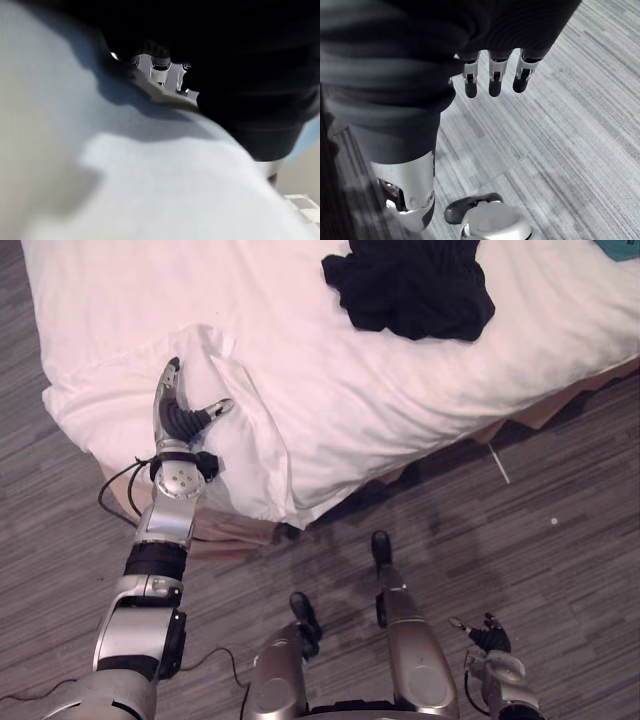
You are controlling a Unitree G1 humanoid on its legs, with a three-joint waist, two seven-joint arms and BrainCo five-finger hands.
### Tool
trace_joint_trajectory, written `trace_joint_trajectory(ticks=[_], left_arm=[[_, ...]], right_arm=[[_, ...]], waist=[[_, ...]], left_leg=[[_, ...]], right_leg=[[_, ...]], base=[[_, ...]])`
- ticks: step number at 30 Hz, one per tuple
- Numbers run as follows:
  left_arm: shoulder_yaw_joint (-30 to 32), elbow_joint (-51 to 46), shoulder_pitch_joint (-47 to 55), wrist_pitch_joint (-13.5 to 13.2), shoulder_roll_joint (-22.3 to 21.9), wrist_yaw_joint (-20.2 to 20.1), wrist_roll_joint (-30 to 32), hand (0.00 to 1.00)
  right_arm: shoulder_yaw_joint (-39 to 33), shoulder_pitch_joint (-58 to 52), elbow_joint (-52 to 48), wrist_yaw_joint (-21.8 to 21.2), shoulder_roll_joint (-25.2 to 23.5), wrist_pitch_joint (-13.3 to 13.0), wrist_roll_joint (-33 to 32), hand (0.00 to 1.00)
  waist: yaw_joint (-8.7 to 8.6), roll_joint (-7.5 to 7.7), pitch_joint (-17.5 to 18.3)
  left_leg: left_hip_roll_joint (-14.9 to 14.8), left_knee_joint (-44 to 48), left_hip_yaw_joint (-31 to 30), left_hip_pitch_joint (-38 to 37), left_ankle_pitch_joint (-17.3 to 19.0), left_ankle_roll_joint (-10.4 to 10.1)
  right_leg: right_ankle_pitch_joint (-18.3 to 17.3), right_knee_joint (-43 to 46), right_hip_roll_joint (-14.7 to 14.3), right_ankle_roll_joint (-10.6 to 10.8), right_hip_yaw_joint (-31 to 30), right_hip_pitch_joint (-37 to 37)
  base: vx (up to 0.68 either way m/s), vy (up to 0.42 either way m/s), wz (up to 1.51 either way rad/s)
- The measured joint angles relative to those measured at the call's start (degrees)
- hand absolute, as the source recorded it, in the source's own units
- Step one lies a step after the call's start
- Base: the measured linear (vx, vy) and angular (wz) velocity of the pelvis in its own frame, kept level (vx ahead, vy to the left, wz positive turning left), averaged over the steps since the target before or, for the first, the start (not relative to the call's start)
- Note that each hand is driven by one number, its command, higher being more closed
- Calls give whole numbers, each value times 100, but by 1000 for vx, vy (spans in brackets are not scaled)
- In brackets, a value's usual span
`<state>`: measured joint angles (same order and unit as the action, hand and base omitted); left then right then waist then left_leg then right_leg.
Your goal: Tidy the bed and pick cloth on bed and put in laundry
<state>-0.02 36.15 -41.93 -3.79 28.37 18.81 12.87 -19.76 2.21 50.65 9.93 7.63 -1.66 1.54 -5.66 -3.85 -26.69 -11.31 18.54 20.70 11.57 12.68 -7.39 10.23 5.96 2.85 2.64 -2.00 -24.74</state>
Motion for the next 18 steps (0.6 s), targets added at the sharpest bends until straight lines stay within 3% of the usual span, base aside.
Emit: trace_joint_trajectory(ticks=[7,11,12,17,18], left_arm=[[-184,447,-216,102,249,-276,481,100],[-115,402,390,103,241,-539,571,100],[-8,324,635,84,227,-602,571,0],[968,82,2155,84,-163,-633,477,0],[1333,-126,2703,118,-377,-621,369,0]], right_arm=[[6,-52,-220,11,-5,-34,-279,0],[-427,-167,-243,12,85,-25,-448,0],[-569,-178,-217,13,140,-20,-508,0],[-1297,-308,-144,100,349,66,-730,0],[-1531,-355,-208,152,433,97,-788,0]], waist=[[14,39,-23],[14,44,-3],[14,37,37],[49,26,547],[127,8,732]], left_leg=[[-46,266,42,-53,175,49],[2,-19,-16,-548,148,24],[35,-134,-18,-643,119,16],[138,-676,-171,-1080,-121,-32],[150,-858,-189,-1269,-168,-44]], right_leg=[[-12,79,15,19,-25,134],[-51,-86,45,60,77,672],[-52,-133,64,62,94,744],[-54,-459,111,67,320,1194],[-54,-585,102,67,373,1381]], base=[[-58,-8,-3],[4,1,6],[37,5,10],[88,5,20],[106,13,11]])
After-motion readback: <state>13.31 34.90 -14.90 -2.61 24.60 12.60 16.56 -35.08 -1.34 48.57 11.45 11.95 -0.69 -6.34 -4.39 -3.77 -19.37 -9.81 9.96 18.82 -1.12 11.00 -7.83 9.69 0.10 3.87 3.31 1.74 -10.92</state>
